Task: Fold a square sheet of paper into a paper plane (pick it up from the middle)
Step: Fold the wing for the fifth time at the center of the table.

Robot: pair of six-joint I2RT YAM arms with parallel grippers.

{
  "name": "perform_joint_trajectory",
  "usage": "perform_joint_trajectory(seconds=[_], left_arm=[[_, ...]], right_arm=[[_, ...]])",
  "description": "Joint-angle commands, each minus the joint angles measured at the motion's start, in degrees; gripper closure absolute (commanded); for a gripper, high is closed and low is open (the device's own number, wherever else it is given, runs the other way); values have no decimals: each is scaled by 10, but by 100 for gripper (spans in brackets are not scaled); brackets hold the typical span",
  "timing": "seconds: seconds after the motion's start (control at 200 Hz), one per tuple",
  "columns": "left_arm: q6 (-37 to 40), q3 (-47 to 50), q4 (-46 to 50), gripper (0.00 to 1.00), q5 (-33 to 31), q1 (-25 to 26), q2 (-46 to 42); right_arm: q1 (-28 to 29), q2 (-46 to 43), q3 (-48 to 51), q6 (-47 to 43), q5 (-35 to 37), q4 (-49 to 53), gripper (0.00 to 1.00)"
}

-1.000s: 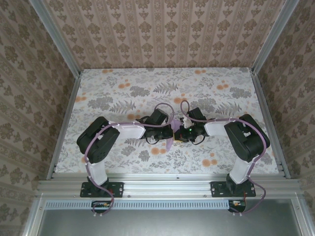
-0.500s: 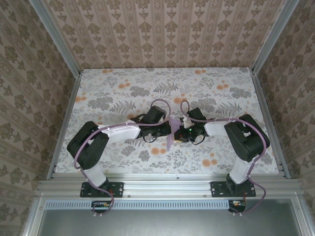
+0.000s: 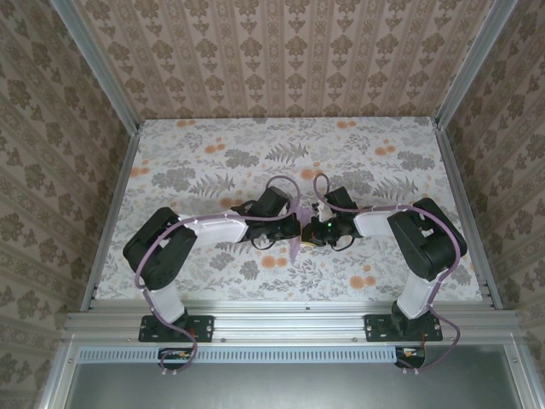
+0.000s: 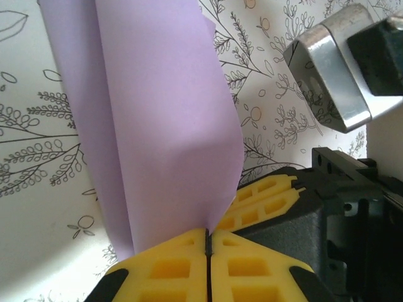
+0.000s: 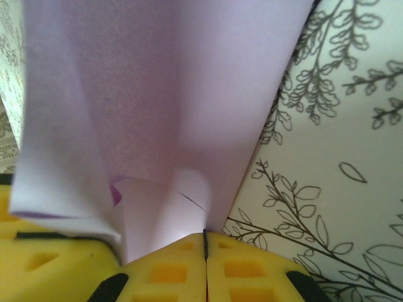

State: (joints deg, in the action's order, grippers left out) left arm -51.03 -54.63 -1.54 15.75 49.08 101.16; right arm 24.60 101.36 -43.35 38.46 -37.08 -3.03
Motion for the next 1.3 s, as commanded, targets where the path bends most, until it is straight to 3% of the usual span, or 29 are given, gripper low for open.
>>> perform_joint_trajectory(seconds=[0.0, 1.05, 1.295], left_arm=[[-22, 13, -34, 92, 16, 4, 21], [-84, 53, -139, 95, 9, -6, 80], [-80, 58, -137, 95, 10, -7, 85]], right_arm=[[-4, 3, 12, 17, -12, -24, 91], [-22, 4, 57, 92, -43, -117, 100], [-31, -46, 55, 89, -38, -89, 99]])
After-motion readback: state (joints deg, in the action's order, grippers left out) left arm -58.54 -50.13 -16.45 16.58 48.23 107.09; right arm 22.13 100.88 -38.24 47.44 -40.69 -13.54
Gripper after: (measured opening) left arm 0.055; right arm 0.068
